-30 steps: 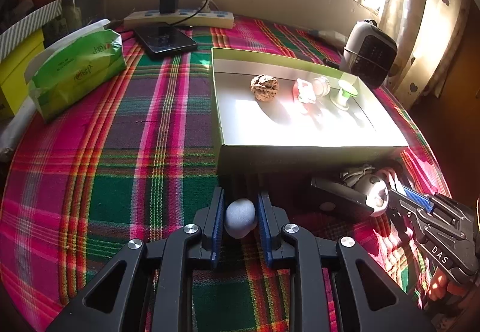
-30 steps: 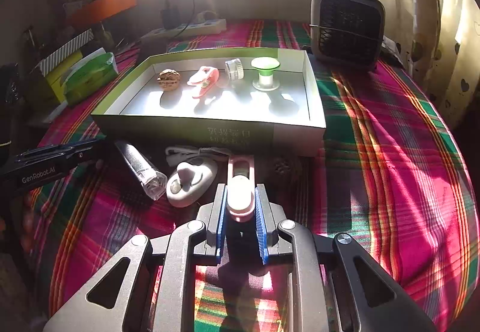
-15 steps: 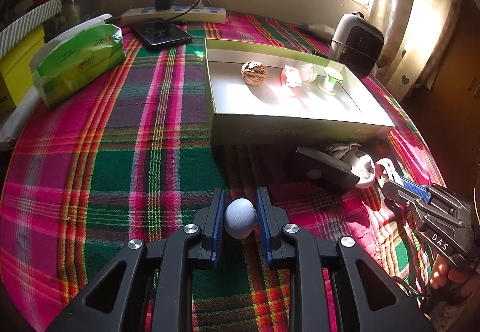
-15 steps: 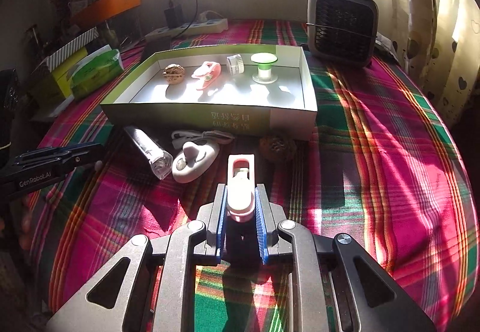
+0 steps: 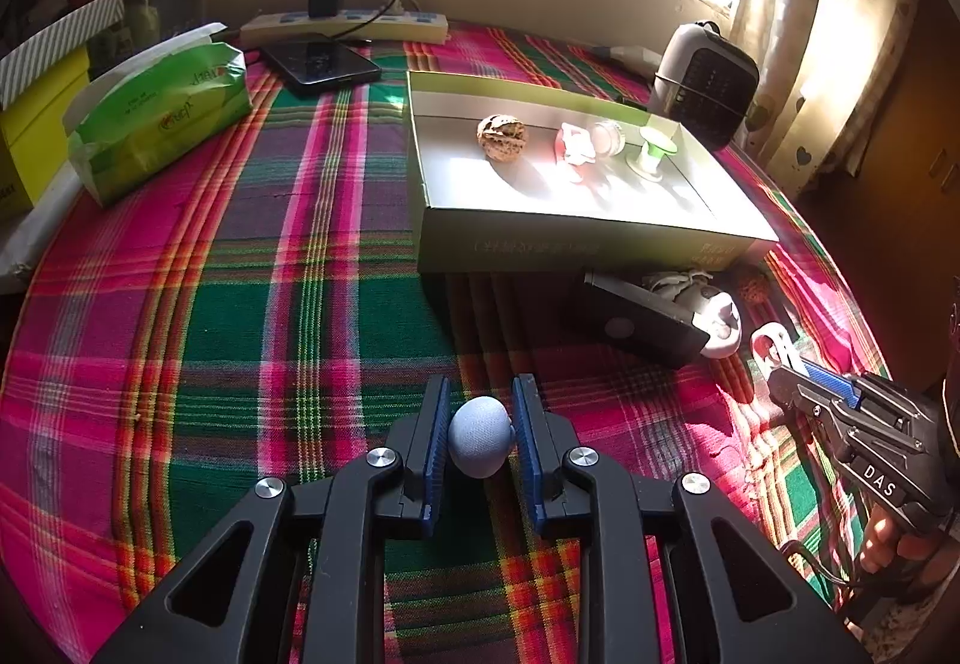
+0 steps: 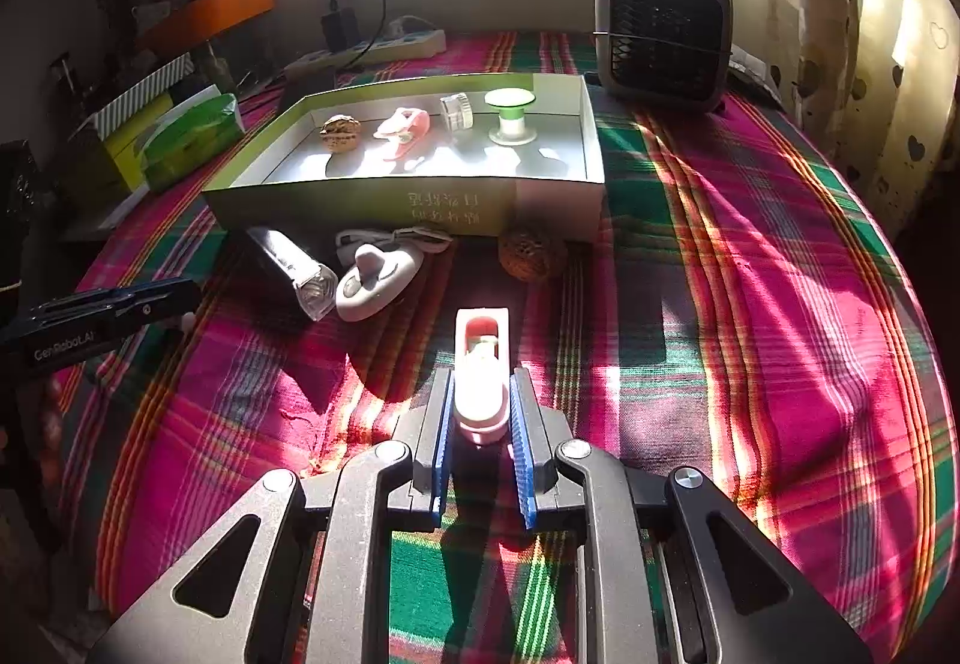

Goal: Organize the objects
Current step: 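Close right tool on the white-and-pink clip and lift it, then carry the white egg and white-pink clip with both tools into the box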

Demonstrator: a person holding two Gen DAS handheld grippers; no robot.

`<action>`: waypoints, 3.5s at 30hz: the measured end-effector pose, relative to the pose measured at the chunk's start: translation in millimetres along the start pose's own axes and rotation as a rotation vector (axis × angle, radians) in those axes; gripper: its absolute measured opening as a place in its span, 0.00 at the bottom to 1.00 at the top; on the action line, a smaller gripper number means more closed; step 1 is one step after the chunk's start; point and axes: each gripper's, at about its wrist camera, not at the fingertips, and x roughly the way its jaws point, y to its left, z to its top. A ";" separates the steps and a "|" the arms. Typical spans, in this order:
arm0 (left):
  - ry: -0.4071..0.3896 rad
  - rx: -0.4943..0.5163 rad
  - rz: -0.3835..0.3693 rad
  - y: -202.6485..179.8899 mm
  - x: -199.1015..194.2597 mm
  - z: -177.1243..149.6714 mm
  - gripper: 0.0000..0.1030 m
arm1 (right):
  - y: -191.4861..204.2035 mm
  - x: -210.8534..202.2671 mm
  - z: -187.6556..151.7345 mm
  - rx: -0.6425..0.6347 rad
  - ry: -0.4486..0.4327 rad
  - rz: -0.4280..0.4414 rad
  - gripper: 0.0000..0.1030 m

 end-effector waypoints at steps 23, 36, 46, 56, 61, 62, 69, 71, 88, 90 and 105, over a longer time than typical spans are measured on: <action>-0.003 0.014 -0.011 -2.4 -0.5 -2.2 0.29 | 3.1 12.6 12.5 -0.005 -0.003 -0.032 0.28; -0.001 -0.003 0.011 1.2 -0.2 -1.0 0.19 | 2.4 12.8 12.4 -0.001 -0.004 -0.039 0.18; -0.014 0.007 0.004 -3.3 -4.6 2.3 0.19 | 2.3 10.5 13.4 -0.002 -0.008 -0.040 0.18; -0.039 0.033 -0.007 -9.9 -13.2 13.3 0.19 | 0.5 0.6 22.1 0.000 -0.038 -0.034 0.18; -0.052 0.040 -0.014 -12.9 -16.8 20.0 0.19 | 0.6 -3.9 28.7 -0.005 -0.052 -0.032 0.18; -0.055 0.042 -0.016 -13.7 -17.6 21.4 0.19 | 0.8 -4.5 29.8 -0.007 -0.055 -0.031 0.18; -0.067 0.050 -0.017 -16.7 -19.0 34.4 0.19 | -2.0 -5.5 40.6 -0.008 -0.061 -0.025 0.18; -0.073 0.051 -0.019 -17.3 -18.6 39.9 0.19 | -2.6 -4.7 44.9 -0.010 -0.063 -0.026 0.18; -0.073 0.059 -0.027 -25.1 14.3 87.4 0.19 | -11.8 18.6 90.1 -0.023 -0.073 -0.022 0.18; -0.069 0.056 -0.023 -24.8 19.2 91.9 0.19 | -12.7 22.7 94.6 -0.024 -0.069 -0.021 0.18; -0.019 0.046 0.006 -19.8 59.4 116.0 0.19 | -23.9 63.2 121.4 -0.025 -0.012 -0.039 0.18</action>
